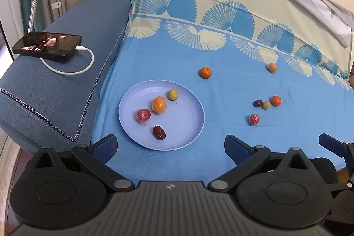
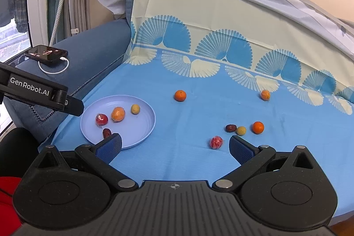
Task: Organize fruits
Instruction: 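Move both tools back toward the remaining fruits on the bed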
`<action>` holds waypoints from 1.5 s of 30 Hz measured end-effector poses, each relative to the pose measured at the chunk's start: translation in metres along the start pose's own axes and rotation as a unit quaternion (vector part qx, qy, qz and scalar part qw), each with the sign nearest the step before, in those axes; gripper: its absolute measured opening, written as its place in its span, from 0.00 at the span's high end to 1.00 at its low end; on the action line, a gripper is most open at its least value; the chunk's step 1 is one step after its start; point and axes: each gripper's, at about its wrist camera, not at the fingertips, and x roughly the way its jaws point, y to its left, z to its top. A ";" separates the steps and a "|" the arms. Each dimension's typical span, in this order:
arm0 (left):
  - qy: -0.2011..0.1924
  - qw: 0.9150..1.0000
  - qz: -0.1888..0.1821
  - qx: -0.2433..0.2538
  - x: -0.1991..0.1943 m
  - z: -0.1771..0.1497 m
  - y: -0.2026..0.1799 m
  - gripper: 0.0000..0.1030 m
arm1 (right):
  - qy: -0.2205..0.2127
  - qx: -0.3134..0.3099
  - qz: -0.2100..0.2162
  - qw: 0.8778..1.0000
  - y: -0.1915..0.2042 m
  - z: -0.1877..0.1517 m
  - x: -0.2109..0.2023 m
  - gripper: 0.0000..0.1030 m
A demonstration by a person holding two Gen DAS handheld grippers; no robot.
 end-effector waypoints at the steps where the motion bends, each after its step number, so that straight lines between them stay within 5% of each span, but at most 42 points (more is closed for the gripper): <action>1: 0.000 1.000 0.000 0.000 0.000 0.000 0.000 0.00 | 0.001 0.001 0.000 1.000 0.000 0.000 0.001 0.01; 36: 0.030 0.999 0.012 0.010 0.031 -0.002 -0.003 0.00 | 0.038 0.035 0.010 0.999 -0.009 -0.007 0.026 0.01; 45: 0.015 0.999 -0.005 0.041 0.046 0.024 -0.030 0.00 | 0.005 0.109 -0.093 0.990 -0.068 -0.003 0.034 0.01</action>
